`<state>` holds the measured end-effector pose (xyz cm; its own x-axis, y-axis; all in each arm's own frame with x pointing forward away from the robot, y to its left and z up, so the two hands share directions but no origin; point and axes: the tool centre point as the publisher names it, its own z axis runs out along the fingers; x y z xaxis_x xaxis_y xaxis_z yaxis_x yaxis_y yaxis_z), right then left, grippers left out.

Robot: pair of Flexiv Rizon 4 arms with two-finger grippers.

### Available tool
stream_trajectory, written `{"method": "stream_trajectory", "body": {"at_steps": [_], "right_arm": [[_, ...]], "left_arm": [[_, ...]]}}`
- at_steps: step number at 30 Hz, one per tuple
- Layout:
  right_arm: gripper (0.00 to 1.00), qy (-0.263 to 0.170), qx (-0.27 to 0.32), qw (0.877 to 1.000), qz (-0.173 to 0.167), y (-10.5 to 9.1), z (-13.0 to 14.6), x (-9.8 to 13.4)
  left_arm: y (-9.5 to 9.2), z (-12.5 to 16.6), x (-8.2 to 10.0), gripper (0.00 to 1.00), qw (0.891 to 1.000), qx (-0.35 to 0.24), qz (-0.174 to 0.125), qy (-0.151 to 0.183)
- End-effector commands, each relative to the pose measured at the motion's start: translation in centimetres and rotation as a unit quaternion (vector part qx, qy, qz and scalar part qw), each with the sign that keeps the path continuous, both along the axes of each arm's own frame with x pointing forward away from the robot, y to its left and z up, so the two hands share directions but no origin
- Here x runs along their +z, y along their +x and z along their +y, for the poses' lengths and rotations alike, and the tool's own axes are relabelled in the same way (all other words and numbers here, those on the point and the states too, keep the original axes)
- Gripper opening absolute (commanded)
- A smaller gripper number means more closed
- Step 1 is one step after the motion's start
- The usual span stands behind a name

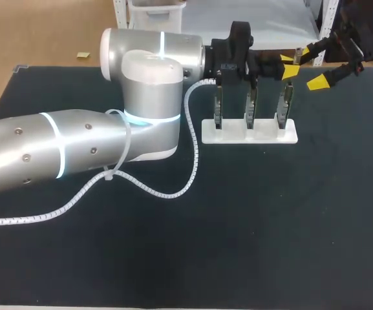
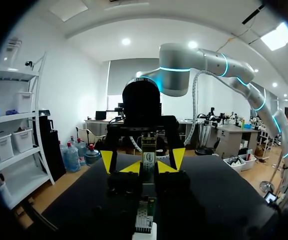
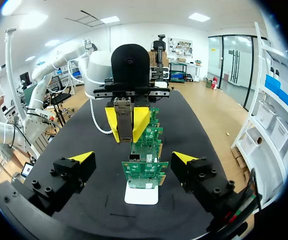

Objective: Pick up the optical module with the left hand, and insert it into the network port with the right hand.

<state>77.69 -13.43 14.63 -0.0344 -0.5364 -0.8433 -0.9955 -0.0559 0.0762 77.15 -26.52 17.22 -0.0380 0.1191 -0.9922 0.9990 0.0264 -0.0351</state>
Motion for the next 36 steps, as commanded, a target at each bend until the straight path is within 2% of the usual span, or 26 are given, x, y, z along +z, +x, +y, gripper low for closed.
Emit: {"method": "stream_trajectory", "body": {"at_steps": [1,9,17,22,29,36], "right_arm": [[1.0,0.0,-0.001,1.0,0.0,0.0,0.0,0.0],[1.0,0.0,-0.001,1.0,0.0,0.0,0.0,0.0],[1.0,-0.01,-0.032,0.999,-0.016,0.4,-1.6,1.2],[1.0,0.027,-0.042,0.999,-0.008,0.3,-2.0,2.8],[1.0,0.027,-0.029,0.999,-0.036,0.2,-1.4,4.9],[1.0,0.028,-0.019,0.999,-0.039,0.4,0.0,5.8]], "left_arm": [[0.4,-0.1,0.0,0.0,1.0,-0.003,0.0,0.0],[0.4,-0.1,0.0,0.0,1.0,-0.003,0.0,0.0],[0.4,-0.1,0.0,0.0,1.0,-0.003,0.0,0.0],[0.4,-0.1,0.0,0.0,1.0,-0.003,0.0,0.0],[0.4,-0.1,0.0,0.0,1.0,-0.003,0.0,0.0],[0.4,-0.1,0.0,0.0,1.0,-0.003,0.0,0.0]]}}
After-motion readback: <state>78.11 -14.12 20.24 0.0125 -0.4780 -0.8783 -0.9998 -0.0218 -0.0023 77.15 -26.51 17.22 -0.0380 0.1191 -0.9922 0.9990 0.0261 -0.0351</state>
